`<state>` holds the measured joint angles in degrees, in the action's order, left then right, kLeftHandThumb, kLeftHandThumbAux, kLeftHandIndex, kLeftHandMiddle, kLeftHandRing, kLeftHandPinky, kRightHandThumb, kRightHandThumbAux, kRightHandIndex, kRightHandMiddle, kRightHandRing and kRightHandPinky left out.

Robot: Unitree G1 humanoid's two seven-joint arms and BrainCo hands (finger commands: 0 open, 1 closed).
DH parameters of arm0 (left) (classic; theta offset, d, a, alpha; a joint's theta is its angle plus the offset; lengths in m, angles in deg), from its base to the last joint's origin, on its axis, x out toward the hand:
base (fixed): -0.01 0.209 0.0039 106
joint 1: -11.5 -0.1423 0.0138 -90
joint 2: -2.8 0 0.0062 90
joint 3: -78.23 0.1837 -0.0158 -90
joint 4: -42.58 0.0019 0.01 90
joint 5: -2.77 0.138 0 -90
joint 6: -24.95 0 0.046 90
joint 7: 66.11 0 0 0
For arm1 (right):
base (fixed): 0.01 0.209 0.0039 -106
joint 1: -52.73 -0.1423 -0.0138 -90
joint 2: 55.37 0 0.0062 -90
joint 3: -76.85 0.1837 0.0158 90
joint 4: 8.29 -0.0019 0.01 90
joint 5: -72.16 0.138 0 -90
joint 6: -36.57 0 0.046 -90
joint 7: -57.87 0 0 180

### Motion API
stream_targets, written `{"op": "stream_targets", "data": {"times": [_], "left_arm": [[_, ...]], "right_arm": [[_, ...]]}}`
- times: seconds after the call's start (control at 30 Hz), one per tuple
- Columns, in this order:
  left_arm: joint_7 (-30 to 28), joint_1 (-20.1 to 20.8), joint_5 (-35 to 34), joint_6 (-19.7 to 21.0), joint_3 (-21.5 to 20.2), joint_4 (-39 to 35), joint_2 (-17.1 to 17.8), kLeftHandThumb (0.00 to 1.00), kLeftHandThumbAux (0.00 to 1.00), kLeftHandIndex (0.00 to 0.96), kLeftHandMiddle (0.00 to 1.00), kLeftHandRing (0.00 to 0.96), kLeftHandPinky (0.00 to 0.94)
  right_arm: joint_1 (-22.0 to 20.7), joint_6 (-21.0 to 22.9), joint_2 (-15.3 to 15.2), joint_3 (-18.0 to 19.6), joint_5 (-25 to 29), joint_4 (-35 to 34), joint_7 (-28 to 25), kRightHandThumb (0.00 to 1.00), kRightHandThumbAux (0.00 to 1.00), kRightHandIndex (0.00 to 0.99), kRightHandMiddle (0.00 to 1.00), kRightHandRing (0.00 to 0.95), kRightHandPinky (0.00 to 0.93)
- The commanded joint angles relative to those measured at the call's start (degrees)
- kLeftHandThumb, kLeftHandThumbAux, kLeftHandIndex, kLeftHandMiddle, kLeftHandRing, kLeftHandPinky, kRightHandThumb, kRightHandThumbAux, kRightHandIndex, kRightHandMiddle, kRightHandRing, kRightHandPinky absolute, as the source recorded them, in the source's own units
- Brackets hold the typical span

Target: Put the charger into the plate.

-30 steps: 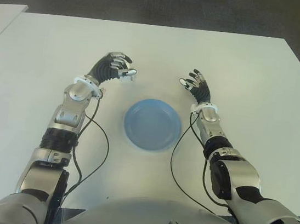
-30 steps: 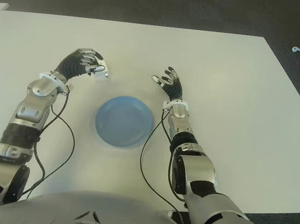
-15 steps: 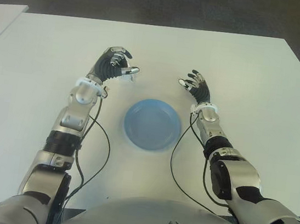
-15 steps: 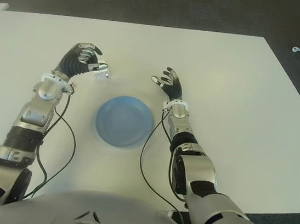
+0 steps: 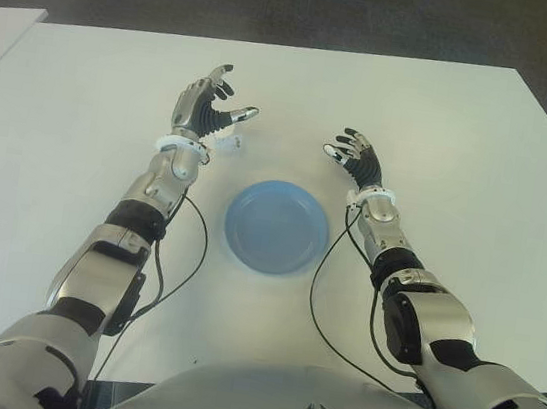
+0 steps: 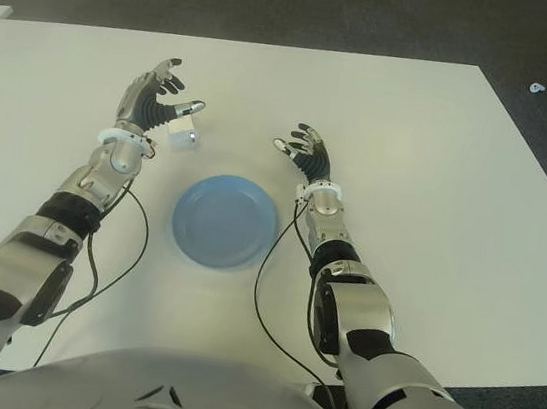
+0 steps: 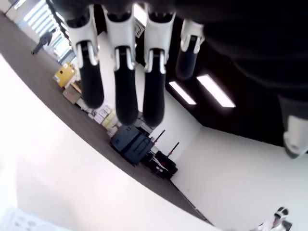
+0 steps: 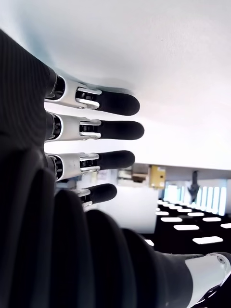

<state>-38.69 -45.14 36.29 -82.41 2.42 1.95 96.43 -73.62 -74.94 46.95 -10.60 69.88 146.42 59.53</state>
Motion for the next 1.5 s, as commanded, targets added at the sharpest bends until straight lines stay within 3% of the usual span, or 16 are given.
{"op": "stream_targets", "data": {"times": [0.03,0.37,0.93,1.5], "left_arm": [[13.1,5.04,11.4,-4.0,9.63,15.32,2.82,0.401,0.295,0.014,0.019,0.021,0.019],[19.33,9.29,17.08,-2.63,17.37,24.59,3.01,0.4,0.175,0.0,0.0,0.0,0.0],[10.56,10.47,17.86,-2.61,23.31,28.4,3.91,0.381,0.155,0.0,0.0,0.0,0.0],[-2.26,9.81,15.48,-1.6,21.77,30.42,6.95,0.328,0.191,0.0,0.0,0.0,0.0]], "right_arm": [[1.48,1.33,-0.31,-0.45,-0.83,1.71,-0.57,0.671,0.683,0.151,0.283,0.292,0.306],[1.43,1.51,-0.41,-0.27,-0.98,1.68,-0.21,0.656,0.681,0.145,0.297,0.297,0.299],[1.65,1.38,-0.94,-0.5,-1.19,1.18,-0.36,0.62,0.681,0.139,0.302,0.307,0.317],[2.42,-1.71,-1.52,0.35,-0.26,1.2,-2.95,0.622,0.707,0.15,0.339,0.335,0.329]]}}
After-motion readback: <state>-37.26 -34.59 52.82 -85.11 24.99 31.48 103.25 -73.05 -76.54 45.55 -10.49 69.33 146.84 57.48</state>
